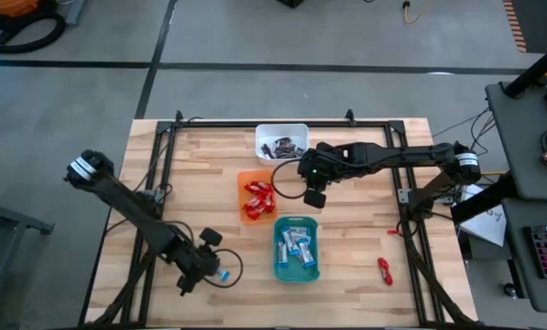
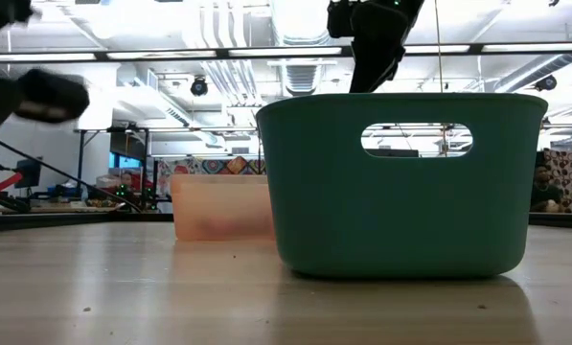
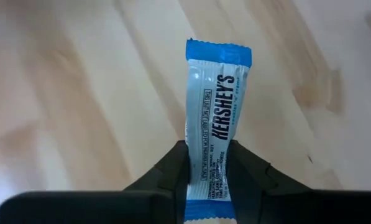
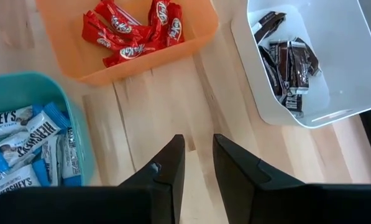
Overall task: Sort candy
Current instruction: Put the white chocolate bar into the green bin
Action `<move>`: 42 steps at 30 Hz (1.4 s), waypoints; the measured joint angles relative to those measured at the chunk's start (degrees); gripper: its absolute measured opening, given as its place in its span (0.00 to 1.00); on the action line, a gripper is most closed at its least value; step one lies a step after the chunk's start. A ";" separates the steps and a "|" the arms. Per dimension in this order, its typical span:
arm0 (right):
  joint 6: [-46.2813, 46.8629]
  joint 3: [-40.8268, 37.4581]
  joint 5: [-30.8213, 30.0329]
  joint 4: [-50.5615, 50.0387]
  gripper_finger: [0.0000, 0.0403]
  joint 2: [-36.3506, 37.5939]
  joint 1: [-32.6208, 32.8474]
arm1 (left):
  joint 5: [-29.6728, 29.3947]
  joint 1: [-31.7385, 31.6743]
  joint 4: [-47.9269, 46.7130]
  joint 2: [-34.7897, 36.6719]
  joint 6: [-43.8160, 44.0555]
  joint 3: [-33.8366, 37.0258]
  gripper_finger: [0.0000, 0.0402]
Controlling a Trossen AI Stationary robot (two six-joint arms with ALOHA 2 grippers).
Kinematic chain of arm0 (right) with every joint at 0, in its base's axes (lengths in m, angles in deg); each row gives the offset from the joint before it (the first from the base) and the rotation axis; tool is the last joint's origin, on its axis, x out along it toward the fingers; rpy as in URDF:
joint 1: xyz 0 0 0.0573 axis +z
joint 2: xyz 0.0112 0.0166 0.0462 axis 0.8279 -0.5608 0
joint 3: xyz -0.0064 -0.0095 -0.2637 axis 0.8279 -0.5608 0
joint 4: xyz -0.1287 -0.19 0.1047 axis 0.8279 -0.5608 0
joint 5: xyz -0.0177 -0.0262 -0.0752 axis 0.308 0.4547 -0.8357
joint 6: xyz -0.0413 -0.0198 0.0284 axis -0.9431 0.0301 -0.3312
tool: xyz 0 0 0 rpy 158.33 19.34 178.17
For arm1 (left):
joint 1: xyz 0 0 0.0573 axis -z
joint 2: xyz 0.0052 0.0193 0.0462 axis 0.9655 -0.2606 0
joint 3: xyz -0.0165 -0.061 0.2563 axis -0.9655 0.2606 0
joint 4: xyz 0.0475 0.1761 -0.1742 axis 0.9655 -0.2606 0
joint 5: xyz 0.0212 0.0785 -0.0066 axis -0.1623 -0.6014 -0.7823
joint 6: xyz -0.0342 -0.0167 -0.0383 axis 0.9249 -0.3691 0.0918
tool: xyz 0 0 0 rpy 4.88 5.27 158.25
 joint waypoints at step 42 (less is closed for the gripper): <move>-25.61 -32.15 8.43 88.18 0.31 0.00 14.16 | -17.35 -18.18 73.57 9.49 -34.10 17.85 0.16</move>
